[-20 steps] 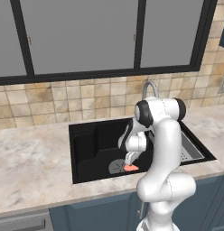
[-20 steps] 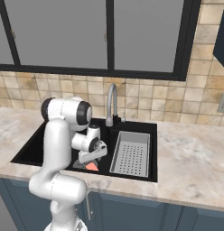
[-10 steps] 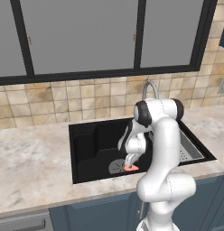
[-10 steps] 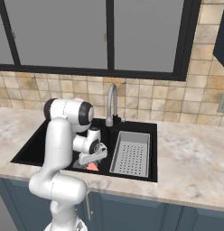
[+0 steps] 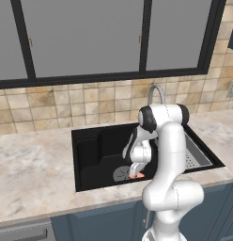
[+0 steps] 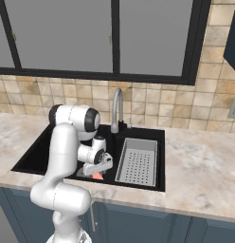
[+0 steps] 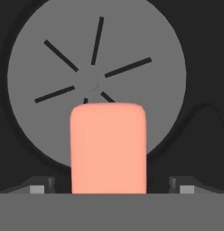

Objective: Pick up the bar soap and soap dispenser from the sink, and place them back in the cabinet, and close the cabinet doors.

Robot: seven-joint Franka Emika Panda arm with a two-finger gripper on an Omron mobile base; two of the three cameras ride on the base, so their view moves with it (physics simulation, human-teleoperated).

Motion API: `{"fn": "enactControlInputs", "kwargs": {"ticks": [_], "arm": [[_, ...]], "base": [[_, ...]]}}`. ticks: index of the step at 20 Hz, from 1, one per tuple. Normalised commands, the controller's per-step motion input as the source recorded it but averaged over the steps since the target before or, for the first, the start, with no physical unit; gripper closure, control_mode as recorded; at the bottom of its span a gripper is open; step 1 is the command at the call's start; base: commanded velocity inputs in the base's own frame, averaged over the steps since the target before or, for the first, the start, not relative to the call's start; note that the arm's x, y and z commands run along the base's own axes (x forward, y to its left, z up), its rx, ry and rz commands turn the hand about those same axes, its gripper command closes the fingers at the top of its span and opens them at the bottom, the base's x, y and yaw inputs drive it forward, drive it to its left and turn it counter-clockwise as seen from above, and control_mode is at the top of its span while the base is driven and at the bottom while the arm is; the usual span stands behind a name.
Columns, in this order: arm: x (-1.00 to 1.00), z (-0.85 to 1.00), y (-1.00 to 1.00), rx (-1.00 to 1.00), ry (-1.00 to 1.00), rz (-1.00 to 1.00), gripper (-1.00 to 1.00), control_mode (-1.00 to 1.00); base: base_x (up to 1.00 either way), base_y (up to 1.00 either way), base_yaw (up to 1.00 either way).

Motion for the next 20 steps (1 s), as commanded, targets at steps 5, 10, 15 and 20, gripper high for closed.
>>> {"fn": "enactControlInputs", "kwargs": {"ticks": [5, 10, 15, 20], "arm": [[0.0, -0.14, 0.0, 0.0, 0.02, 0.0, -1.0, -1.0], [0.0, -0.11, 0.0, 0.0, 0.01, 0.0, -1.0, -1.0], [0.0, -0.11, 0.0, 0.0, 0.0, 0.0, -1.0, -1.0], [0.0, -0.08, 0.0, 0.0, 0.01, 0.0, -1.0, -1.0]], "base": [[0.0, 0.0, 0.0], [0.0, 0.0, 0.0], [0.0, 0.0, 0.0], [0.0, 0.0, 0.0]]}}
